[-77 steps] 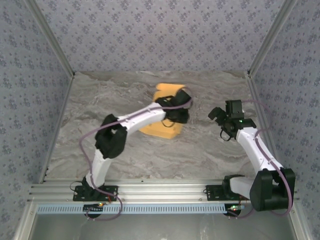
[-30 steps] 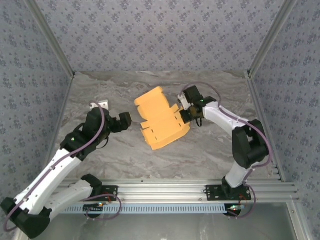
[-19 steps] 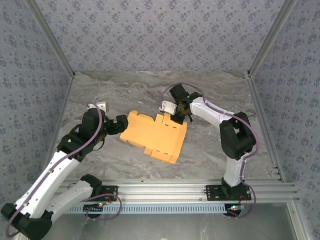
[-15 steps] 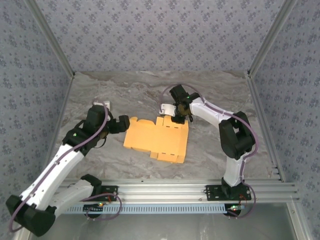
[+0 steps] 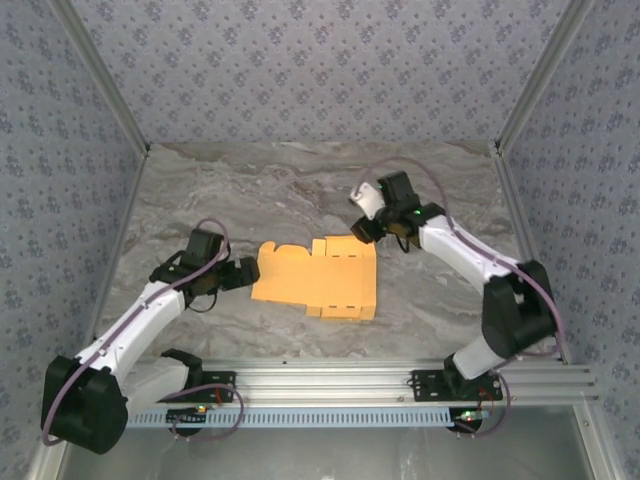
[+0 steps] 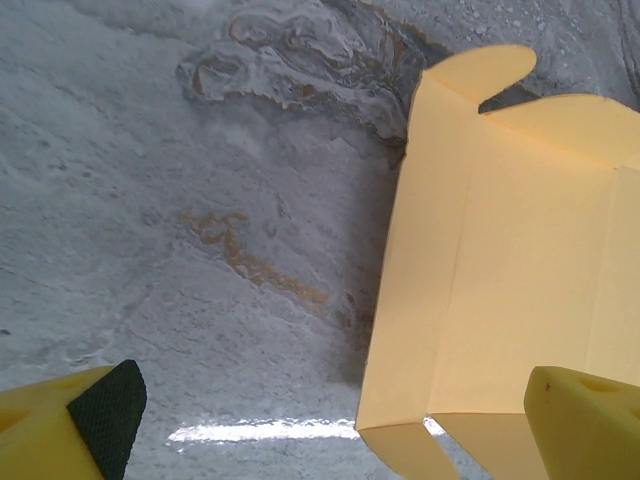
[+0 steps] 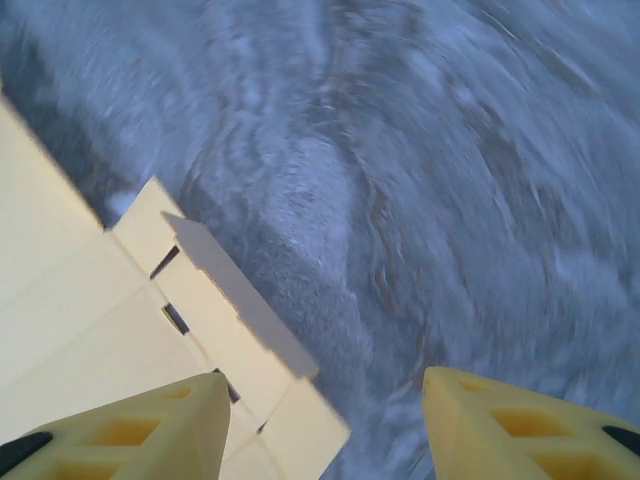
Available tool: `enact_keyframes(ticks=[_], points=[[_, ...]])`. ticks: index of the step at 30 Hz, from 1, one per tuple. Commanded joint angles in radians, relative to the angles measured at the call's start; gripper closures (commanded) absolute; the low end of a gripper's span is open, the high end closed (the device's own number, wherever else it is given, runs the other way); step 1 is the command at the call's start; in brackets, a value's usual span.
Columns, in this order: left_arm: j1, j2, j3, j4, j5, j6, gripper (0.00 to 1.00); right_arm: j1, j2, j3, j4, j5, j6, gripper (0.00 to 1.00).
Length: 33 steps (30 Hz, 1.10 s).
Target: Fold the paper box
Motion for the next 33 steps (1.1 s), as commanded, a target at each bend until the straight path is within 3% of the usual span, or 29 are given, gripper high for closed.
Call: enact_keyframes(ticks=[1, 4, 9, 14, 20, 23, 25, 28, 33], points=[[0.028, 0.005, -0.045, 0.105, 0.107, -0.020, 0.01, -0.081, -0.074, -0.169, 0.076, -0.064, 0.490, 0.45], [0.040, 0.043, -0.072, 0.185, 0.172, -0.026, 0.01, -0.180, -0.097, -0.294, 0.104, -0.226, 0.689, 0.46], [0.045, 0.125, -0.053, 0.268, 0.282, -0.026, 0.01, -0.223, -0.032, -0.361, 0.106, -0.460, 0.676, 0.48], [0.045, 0.160, -0.041, 0.278, 0.277, -0.037, 0.01, -0.216, 0.030, -0.393, 0.208, -0.565, 0.730, 0.51], [0.045, 0.140, -0.040, 0.261, 0.270, -0.049, 0.01, -0.146, 0.094, -0.356, 0.241, -0.560, 0.726, 0.57], [0.045, 0.080, -0.023, 0.223, 0.236, -0.044, 0.01, -0.121, 0.133, -0.331, 0.259, -0.556, 0.705, 0.73], [0.045, 0.034, 0.011, 0.183, 0.208, -0.029, 0.01, -0.105, 0.139, -0.302, 0.226, -0.524, 0.654, 0.84], [0.045, -0.018, 0.071, 0.148, 0.154, 0.013, 0.01, -0.083, 0.121, -0.249, 0.153, -0.458, 0.544, 0.94], [0.046, -0.043, 0.117, 0.126, 0.023, 0.051, 0.01, -0.079, 0.073, -0.161, 0.094, -0.389, 0.367, 0.98]])
